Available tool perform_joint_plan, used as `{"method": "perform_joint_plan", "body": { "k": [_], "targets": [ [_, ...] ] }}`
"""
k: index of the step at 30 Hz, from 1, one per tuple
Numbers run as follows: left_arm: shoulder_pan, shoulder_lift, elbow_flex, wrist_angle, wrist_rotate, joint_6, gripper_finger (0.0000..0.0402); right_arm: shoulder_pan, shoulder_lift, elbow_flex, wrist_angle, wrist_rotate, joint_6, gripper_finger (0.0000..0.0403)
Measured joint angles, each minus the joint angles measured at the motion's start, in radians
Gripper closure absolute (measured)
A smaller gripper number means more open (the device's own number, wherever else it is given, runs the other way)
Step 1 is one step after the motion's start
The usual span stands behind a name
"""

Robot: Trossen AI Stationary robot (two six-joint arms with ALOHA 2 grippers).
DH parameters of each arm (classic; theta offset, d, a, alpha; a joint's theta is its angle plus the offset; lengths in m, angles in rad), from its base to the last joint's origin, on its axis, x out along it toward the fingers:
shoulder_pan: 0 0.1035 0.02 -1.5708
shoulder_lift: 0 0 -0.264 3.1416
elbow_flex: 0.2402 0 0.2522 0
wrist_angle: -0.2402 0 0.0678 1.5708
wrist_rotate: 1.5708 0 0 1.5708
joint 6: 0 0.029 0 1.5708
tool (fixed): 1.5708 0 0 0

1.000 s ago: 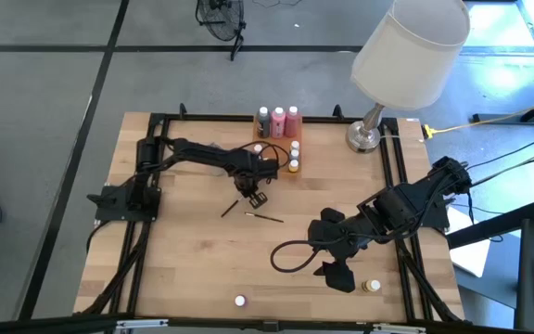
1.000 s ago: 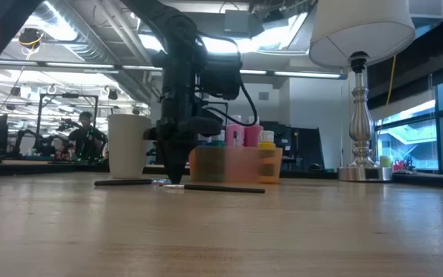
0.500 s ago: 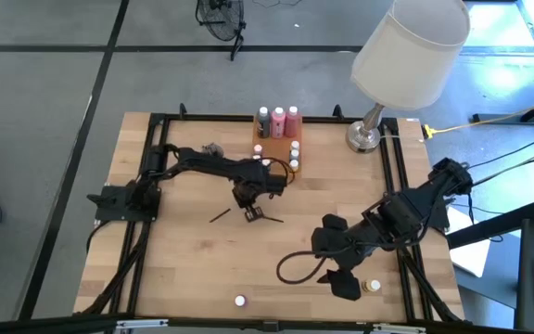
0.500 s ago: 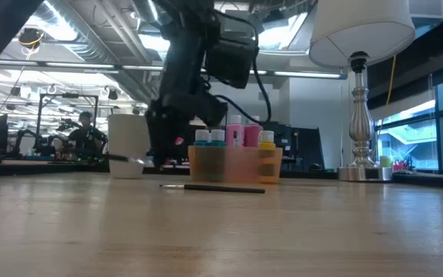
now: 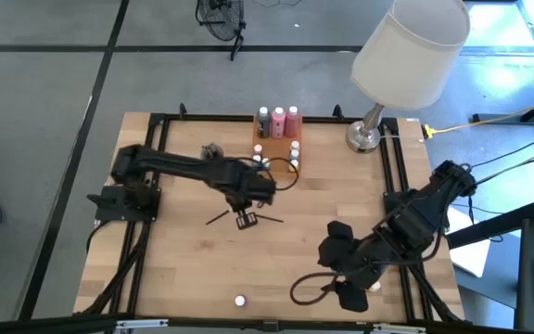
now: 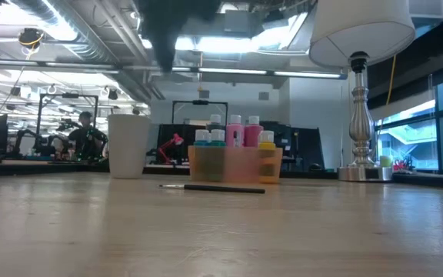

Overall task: Pick & Place Paint Supplies
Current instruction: Put the black paint brush into the white cup

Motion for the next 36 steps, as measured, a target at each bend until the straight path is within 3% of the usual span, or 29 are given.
{"method": "perform_joint_plan", "body": {
  "k": [4,7,15,22,36],
  "targets": [
    [-0.033,-0.137,0.023,0.022,-0.096,-0.066,0.0399,0.019,0.000,0.000,0.005,0.043,0.000,0.0107],
    [-0.075,-0.241,0.023,0.128,-0.227,-0.074,0.0399,0.026,0.000,0.000,0.007,0.067,-0.004,0.0107],
    [-0.143,-0.445,0.024,0.396,-0.429,0.104,0.0399,0.026,0.000,0.000,0.015,0.074,-0.027,0.0107],
    [-0.158,-0.491,0.024,0.656,-0.370,0.322,0.0399,0.018,-0.002,0.000,0.010,0.094,-0.046,0.0107],
    [-0.135,-0.610,0.023,0.654,-0.324,0.459,0.0399,-0.014,-0.017,-0.001,-0.045,0.148,-0.045,0.0107]
  ]
}}
